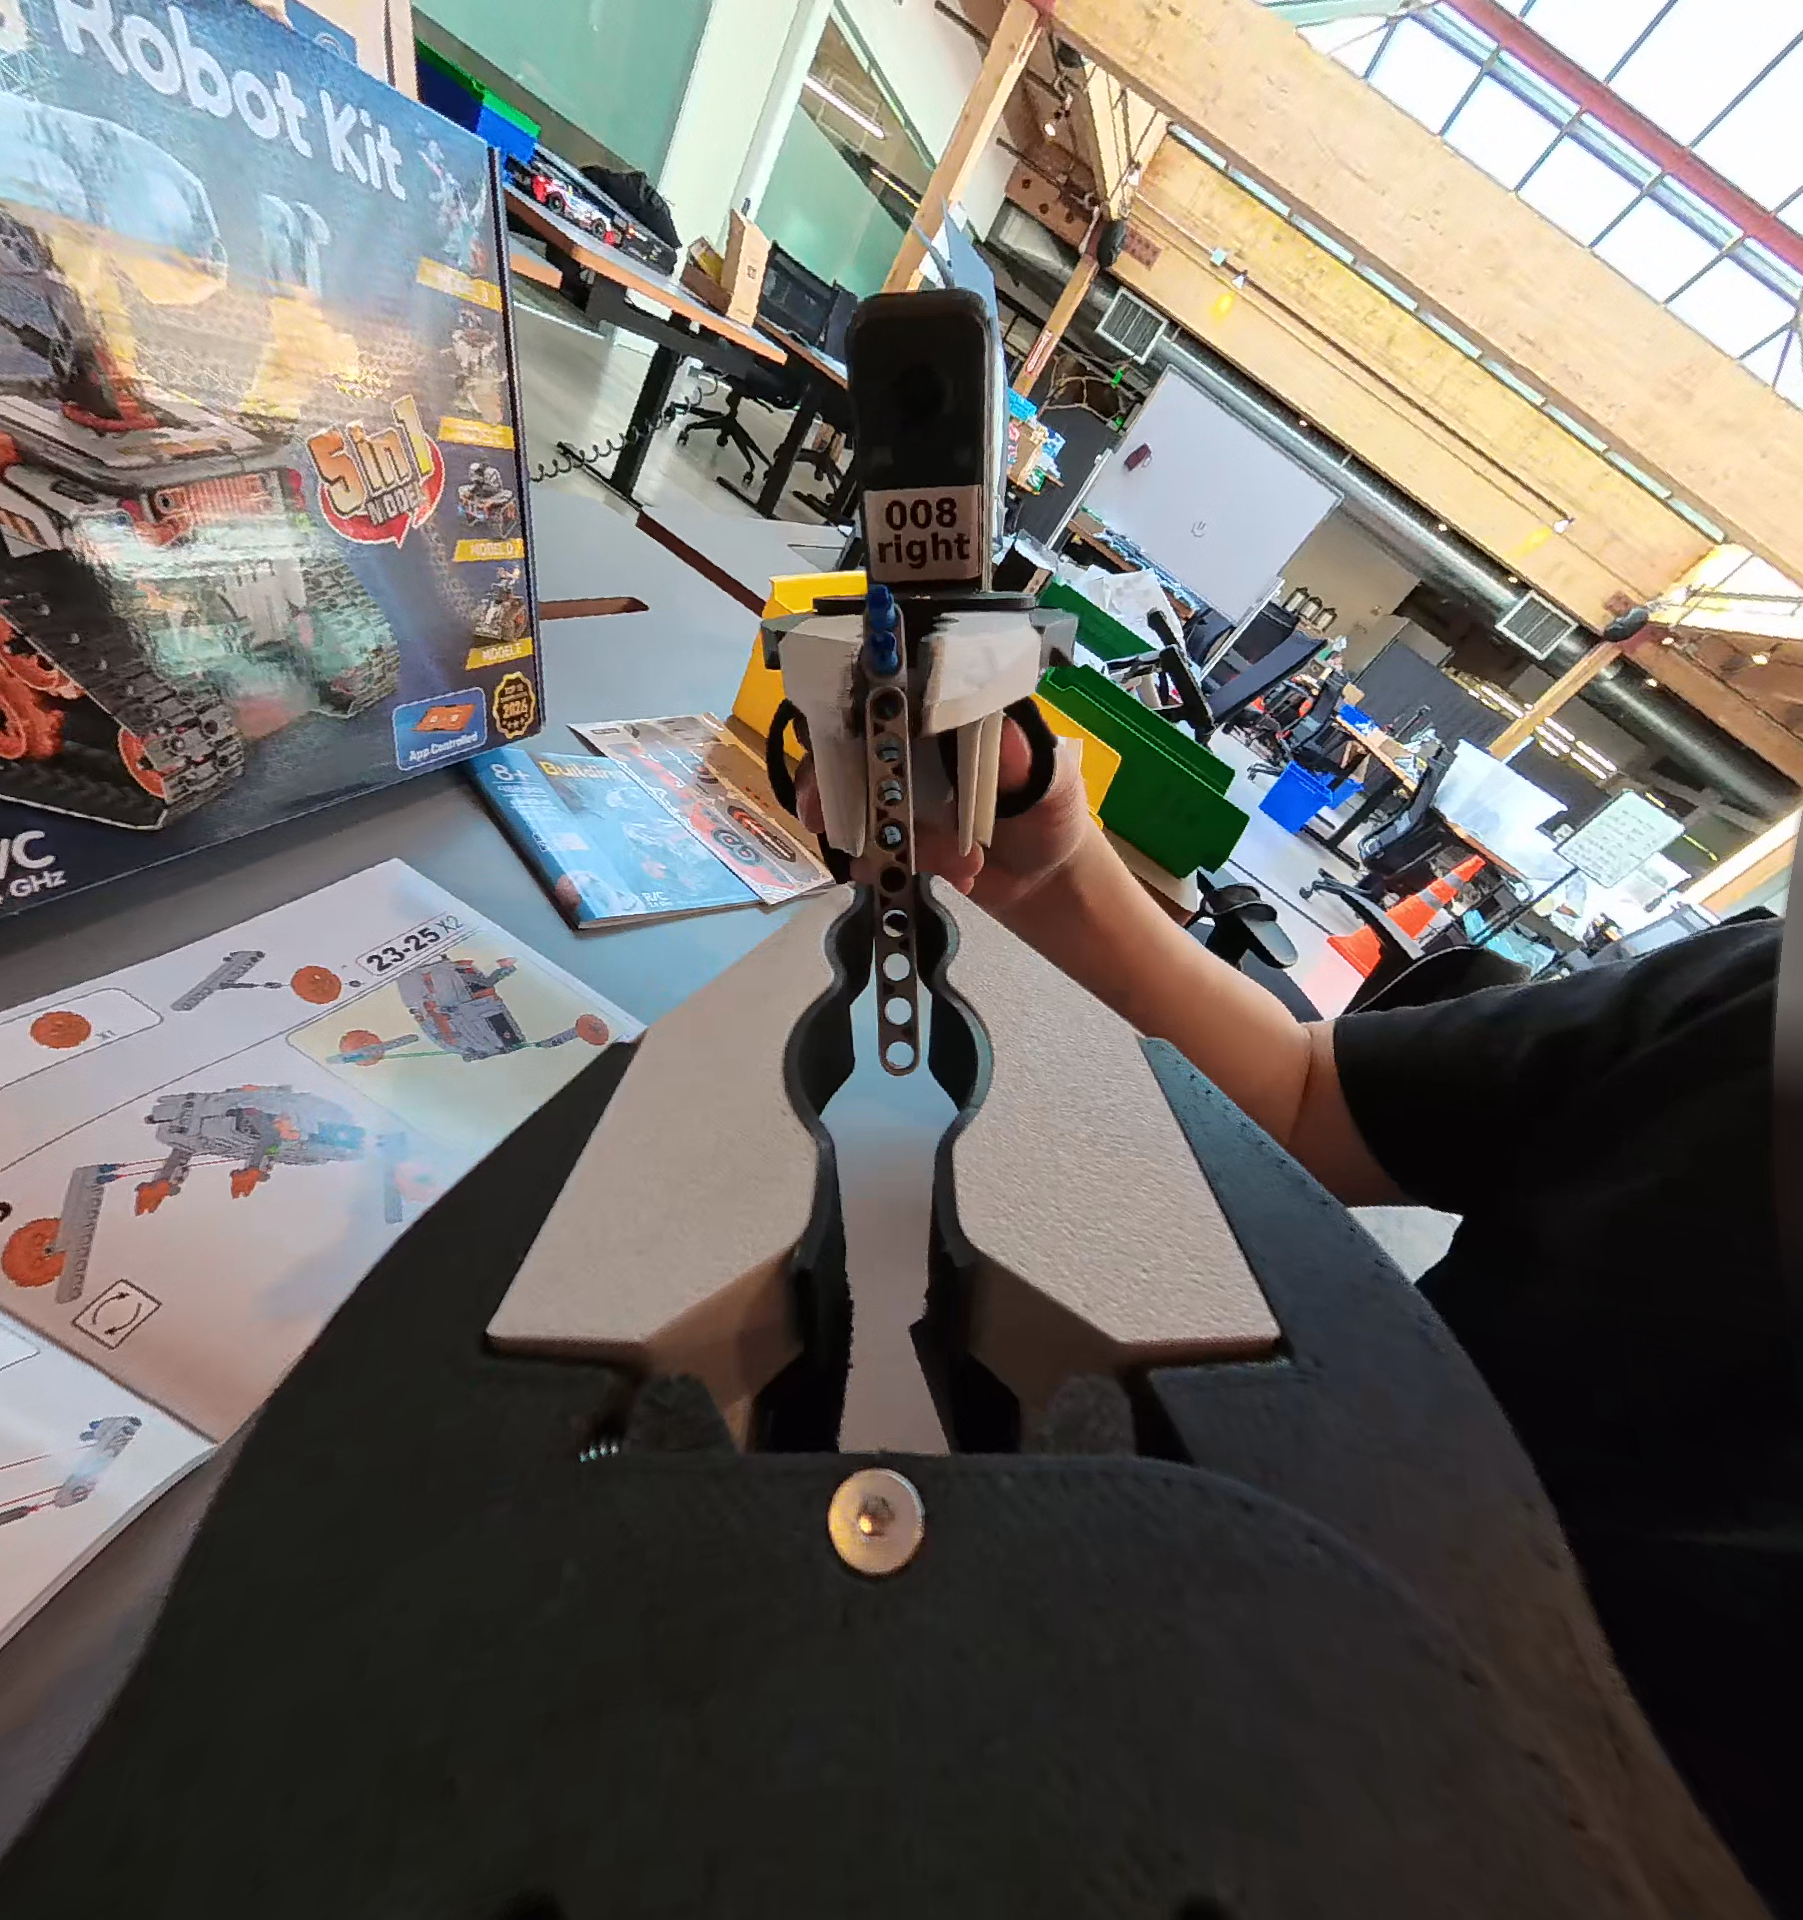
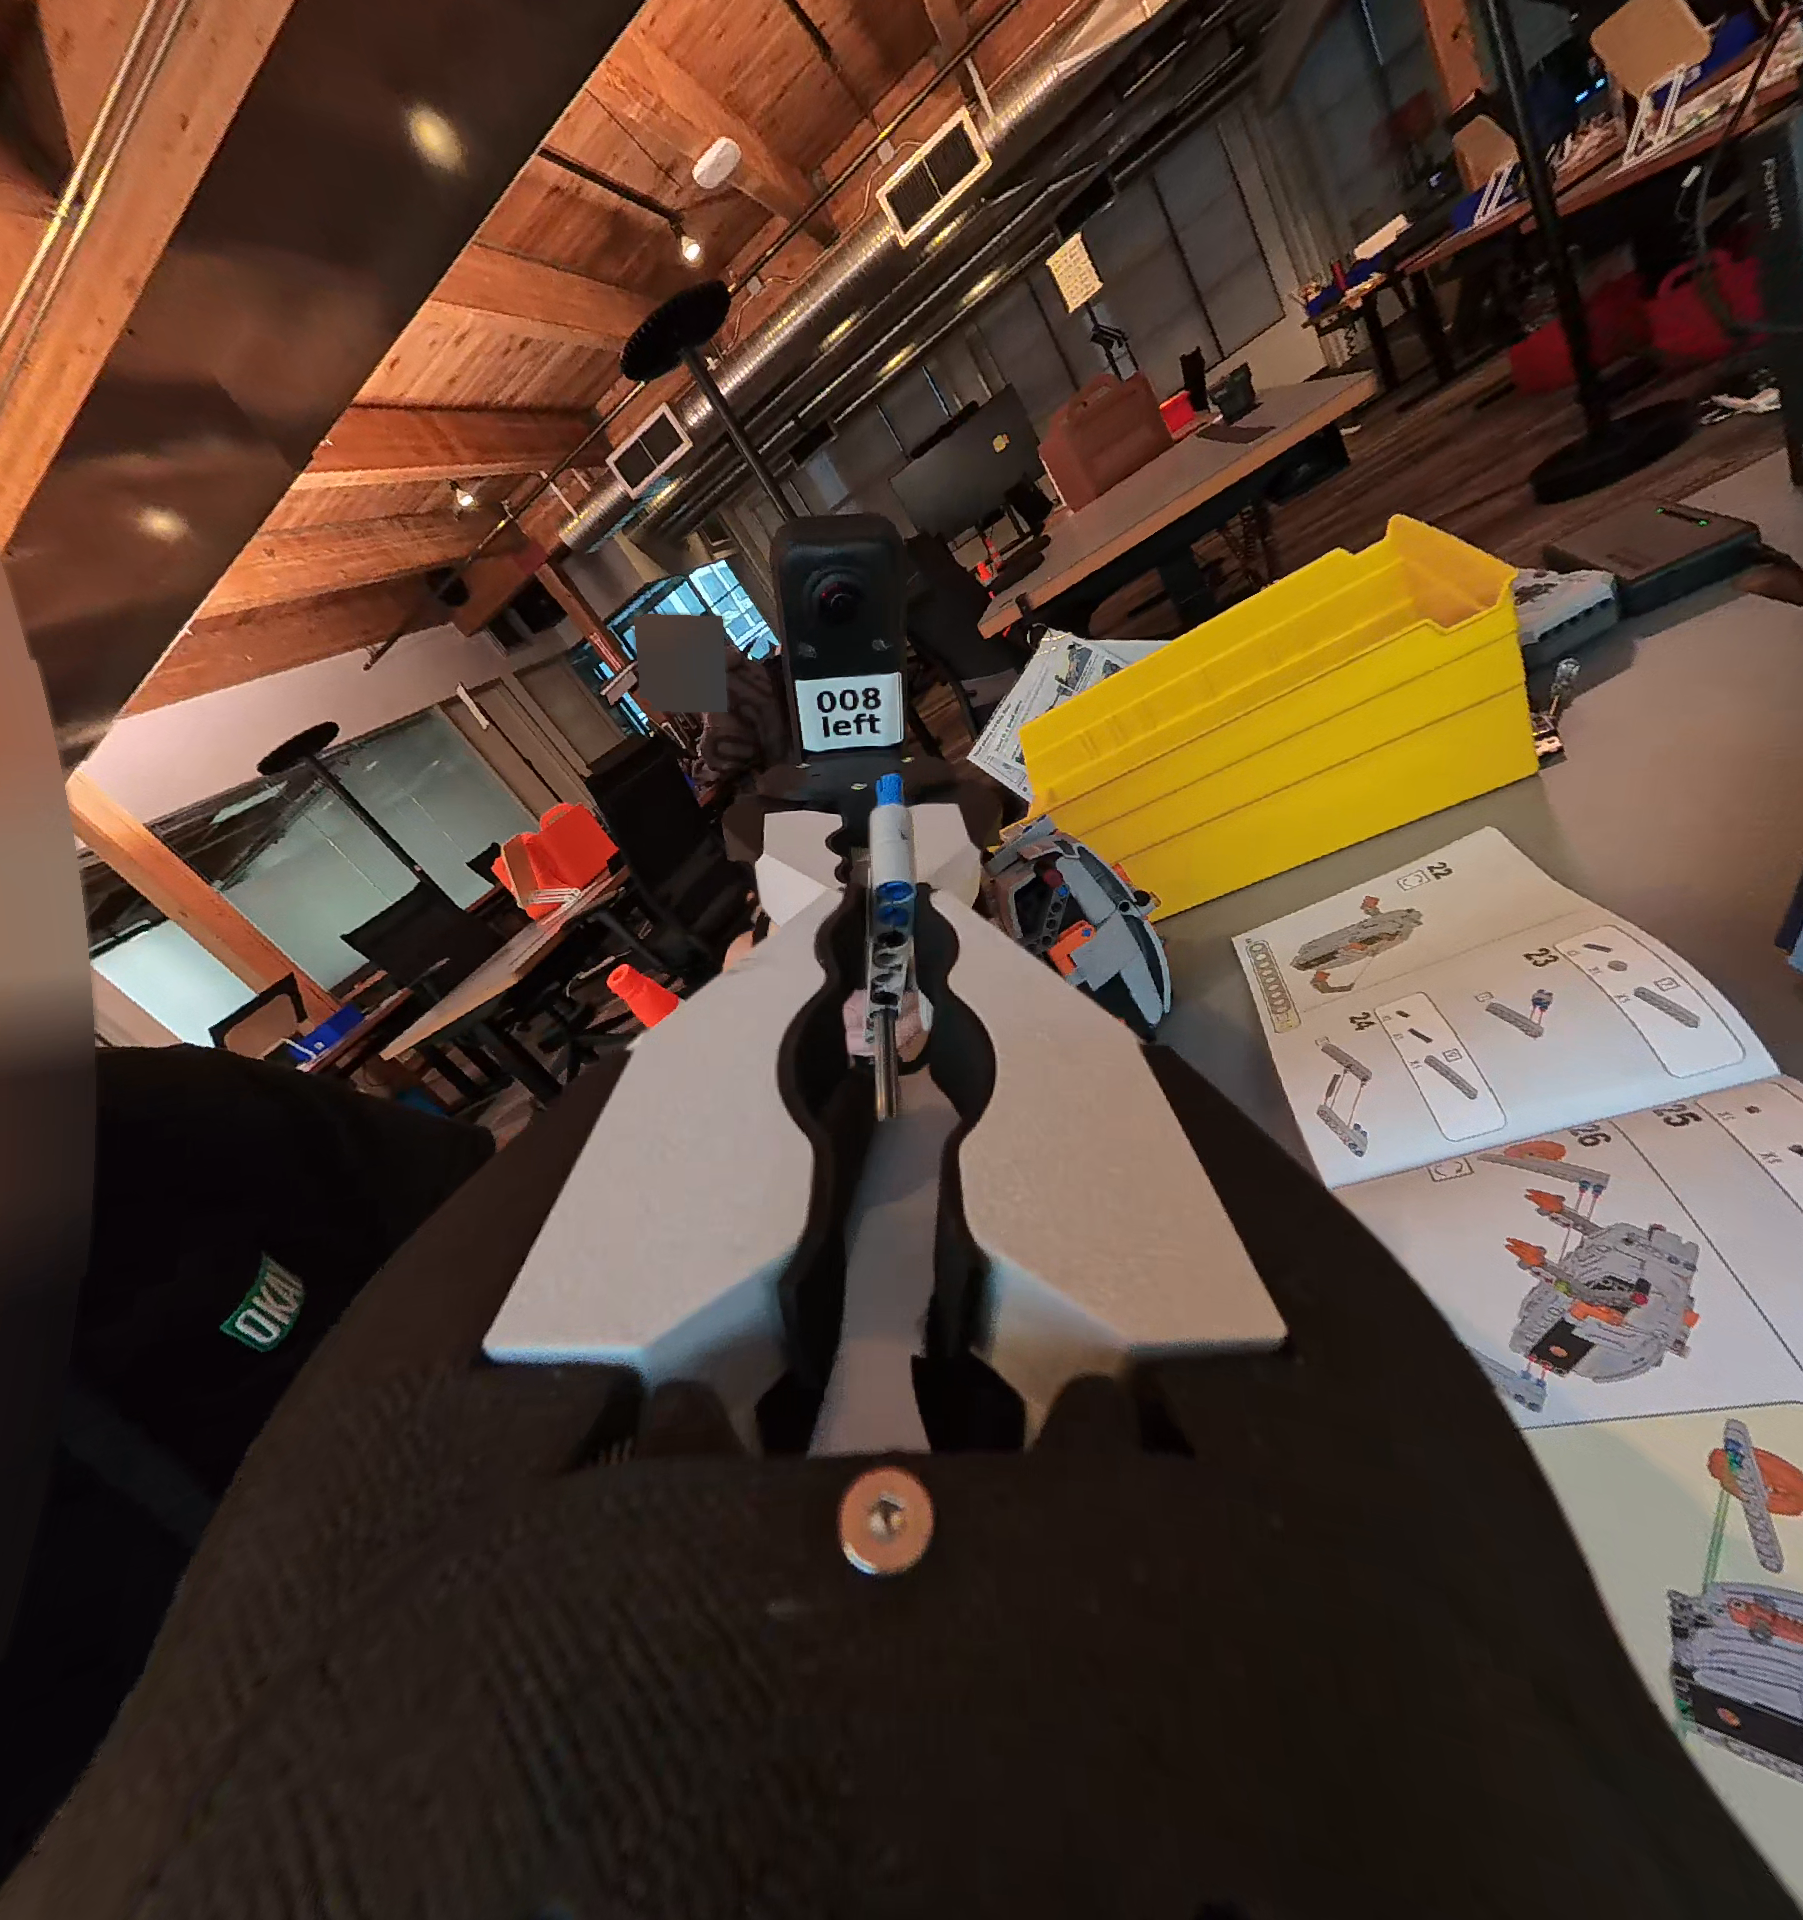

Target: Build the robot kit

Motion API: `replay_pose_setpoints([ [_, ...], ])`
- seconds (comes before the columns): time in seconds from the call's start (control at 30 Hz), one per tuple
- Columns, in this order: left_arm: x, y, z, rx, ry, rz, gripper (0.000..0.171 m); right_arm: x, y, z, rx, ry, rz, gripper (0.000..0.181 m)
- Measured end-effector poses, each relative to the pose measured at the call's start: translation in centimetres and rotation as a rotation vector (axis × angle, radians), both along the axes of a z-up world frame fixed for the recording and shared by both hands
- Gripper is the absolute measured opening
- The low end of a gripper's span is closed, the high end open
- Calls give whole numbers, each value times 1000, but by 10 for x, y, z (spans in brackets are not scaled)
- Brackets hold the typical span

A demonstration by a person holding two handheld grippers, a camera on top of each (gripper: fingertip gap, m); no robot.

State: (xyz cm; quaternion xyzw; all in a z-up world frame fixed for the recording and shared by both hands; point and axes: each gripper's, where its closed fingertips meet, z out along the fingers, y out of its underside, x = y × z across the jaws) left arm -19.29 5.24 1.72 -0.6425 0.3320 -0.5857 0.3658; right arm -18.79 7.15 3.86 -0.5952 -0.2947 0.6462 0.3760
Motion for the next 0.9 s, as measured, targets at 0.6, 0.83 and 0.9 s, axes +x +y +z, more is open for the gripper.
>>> replay_pose_setpoints([
  [0.6, -19, 12, 29, 488, 75, 352, 38, 28, 39, -43, -147, -207, -180, 6],
  [0.83, -31, 25, 32, 642, 123, 548, 36, 37, 47, -47, -156, -232, -237, 6],
  [0.9, -31, 26, 30, 668, 142, 570, 33, 38, 48, -47, -165, -230, -239, 6],
])
